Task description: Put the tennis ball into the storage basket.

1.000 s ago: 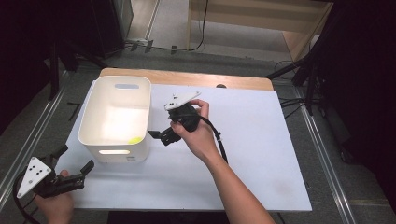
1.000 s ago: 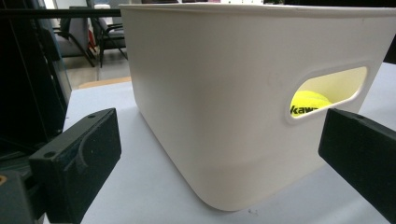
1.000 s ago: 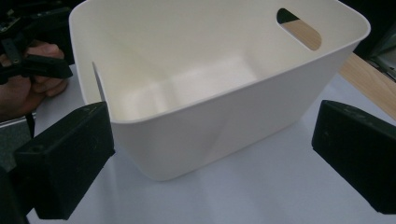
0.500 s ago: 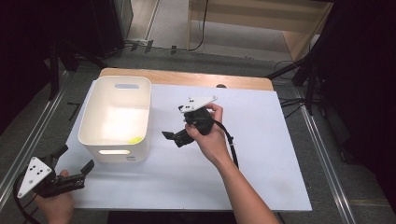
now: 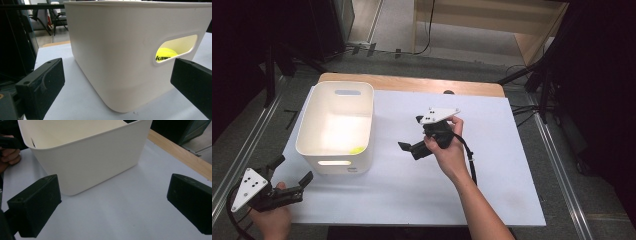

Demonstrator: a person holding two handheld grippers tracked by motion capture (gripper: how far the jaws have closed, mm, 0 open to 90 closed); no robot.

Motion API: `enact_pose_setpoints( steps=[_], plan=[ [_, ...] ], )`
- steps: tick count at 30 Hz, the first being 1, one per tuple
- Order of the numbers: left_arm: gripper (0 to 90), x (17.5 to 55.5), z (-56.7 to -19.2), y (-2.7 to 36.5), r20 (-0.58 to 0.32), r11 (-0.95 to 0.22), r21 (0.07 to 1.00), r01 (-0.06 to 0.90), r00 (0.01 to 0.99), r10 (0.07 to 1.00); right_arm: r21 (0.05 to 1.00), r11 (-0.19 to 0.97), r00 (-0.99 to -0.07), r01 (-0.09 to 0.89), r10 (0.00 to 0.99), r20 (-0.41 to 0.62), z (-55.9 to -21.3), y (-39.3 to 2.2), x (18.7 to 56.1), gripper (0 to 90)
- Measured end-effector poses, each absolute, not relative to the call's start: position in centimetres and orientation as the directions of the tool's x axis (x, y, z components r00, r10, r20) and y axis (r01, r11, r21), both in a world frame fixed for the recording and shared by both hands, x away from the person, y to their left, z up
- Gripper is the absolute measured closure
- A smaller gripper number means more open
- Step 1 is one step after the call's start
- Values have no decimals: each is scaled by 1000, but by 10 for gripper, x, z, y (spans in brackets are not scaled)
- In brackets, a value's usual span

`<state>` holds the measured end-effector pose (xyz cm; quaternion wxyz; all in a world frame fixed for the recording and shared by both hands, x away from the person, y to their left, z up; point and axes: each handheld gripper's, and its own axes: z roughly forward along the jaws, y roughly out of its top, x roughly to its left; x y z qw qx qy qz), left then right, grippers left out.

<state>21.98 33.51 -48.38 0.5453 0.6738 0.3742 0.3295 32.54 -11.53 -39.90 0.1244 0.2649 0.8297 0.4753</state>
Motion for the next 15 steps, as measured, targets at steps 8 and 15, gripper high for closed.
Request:
enact_pose_setpoints(
  steps=[8, 15],
  plan=[
    [0, 220, -484, 335, 37, -126, 981, 145, 502, 864, 856, 400, -815, 329, 578, 44, -405, -128, 323, 0],
    [0, 220, -484, 335, 37, -126, 981, 145, 501, 865, 858, 388, -803, 337, 594, 46, -411, -141, 320, 0]
  ],
)
